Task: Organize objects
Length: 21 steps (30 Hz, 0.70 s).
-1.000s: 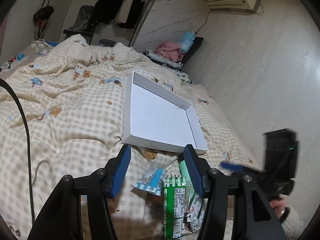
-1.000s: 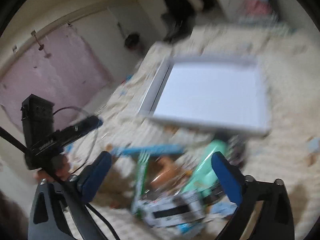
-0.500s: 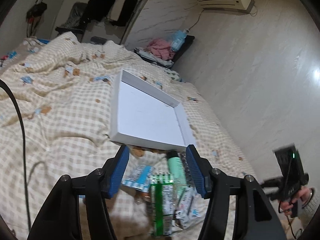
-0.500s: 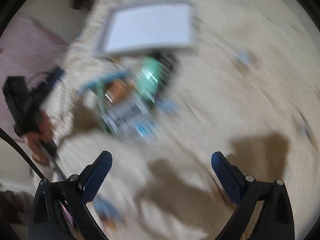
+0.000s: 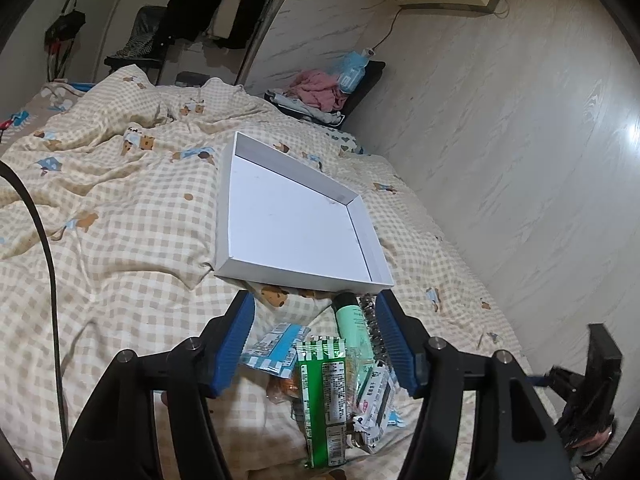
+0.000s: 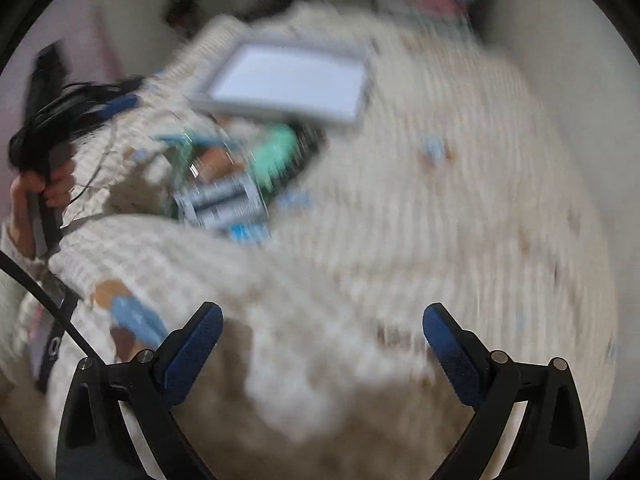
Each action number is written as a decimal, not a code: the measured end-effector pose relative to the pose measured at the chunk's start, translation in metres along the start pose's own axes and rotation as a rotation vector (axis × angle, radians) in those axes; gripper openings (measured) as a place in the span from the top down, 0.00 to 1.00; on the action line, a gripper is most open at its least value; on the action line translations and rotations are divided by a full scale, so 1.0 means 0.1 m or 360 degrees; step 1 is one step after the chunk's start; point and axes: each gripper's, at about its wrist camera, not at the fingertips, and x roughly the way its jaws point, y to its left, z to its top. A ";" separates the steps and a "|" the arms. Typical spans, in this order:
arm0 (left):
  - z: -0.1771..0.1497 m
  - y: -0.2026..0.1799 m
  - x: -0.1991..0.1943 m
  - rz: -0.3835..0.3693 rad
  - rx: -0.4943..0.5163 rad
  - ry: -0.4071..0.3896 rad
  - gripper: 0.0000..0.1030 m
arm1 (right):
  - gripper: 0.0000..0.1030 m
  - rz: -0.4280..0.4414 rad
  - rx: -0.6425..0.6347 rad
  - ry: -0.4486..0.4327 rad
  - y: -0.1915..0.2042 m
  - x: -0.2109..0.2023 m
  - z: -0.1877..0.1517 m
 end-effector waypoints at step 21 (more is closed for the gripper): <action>-0.01 -0.01 -0.02 0.0060 0.0036 -0.0017 0.33 | 0.02 -0.0454 -0.0378 -0.0391 0.00 0.71 0.54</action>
